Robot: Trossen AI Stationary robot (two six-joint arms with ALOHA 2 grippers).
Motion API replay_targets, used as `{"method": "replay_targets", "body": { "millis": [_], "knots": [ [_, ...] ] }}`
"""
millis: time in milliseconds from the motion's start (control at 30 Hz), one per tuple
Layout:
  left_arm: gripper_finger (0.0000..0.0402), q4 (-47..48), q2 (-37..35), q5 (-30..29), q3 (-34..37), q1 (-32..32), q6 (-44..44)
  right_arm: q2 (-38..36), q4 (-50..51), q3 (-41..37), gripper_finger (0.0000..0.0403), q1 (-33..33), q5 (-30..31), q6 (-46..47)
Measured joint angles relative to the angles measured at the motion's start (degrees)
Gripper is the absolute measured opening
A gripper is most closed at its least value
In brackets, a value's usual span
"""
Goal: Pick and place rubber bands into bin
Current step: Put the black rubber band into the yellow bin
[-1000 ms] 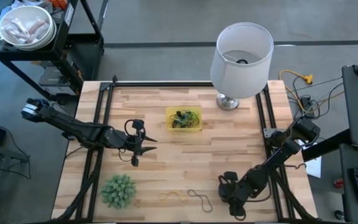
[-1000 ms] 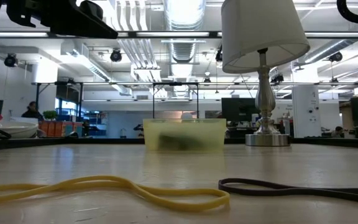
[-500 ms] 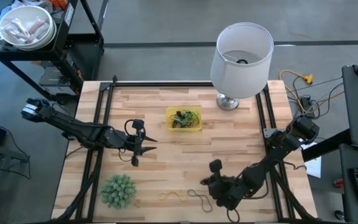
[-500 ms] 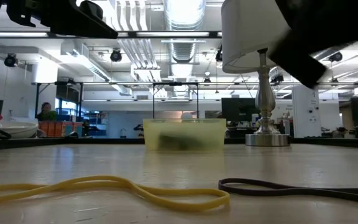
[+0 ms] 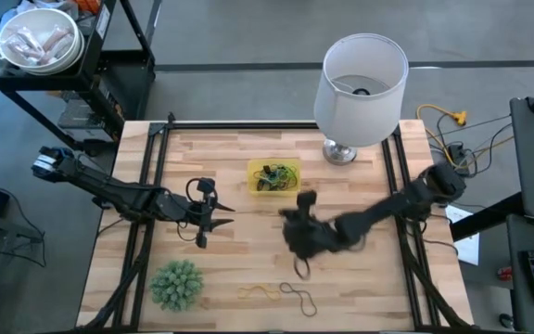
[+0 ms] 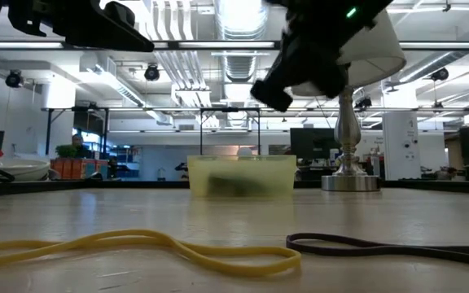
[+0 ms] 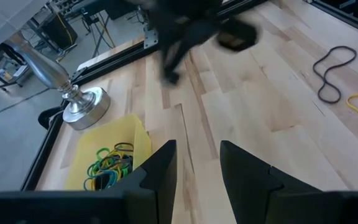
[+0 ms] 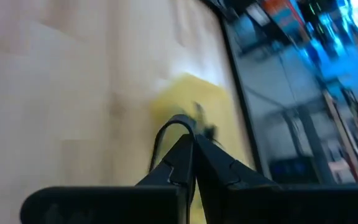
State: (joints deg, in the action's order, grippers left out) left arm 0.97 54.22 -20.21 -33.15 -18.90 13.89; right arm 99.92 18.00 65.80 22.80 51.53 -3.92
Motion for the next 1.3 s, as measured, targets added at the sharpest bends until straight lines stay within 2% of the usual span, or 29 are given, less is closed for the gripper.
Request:
{"method": "replay_targets", "body": {
  "millis": [267, 467, 567, 767, 1000, 1100, 1300],
  "knots": [
    [0.0107, 0.02, 0.0, 0.0, 0.25, 0.01, -0.01, 0.0, -0.2, -0.31, 0.0009, -15.84, -2.47, -3.8],
    [0.0107, 0.02, 0.0, 0.0, 0.54, 0.01, 0.0, 0.0, -0.26, -0.33, 0.0009, -25.53, -16.65, -3.2],
    [0.0107, 0.02, 0.0, 0.0, 0.57, 0.01, 0.0, 0.0, -0.42, -0.35, 0.0009, -28.77, -20.58, -0.9],
    [0.0107, 0.0, 0.0, 0.0, 0.57, 0.01, 0.0, 0.0, -0.5, -0.35, 0.0009, -31.64, -25.3, 0.78],
    [0.0107, 0.0, 0.0, 0.0, 0.72, 0.01, 0.0, 0.46, -2.16, -0.35, 0.0016, -31.71, -26.24, -0.26],
    [0.0107, -0.02, 0.0, 0.0, 0.72, 0.01, 0.0, 0.61, -2.32, -0.35, 0.0037, -31.71, -27.41, -2.15],
    [0.0107, -0.01, 0.0, 0.0, 0.72, 0.01, 0.0, 0.61, -3.06, -0.35, 0.0105, -31.71, -29.25, -2.35]
  ]
}}
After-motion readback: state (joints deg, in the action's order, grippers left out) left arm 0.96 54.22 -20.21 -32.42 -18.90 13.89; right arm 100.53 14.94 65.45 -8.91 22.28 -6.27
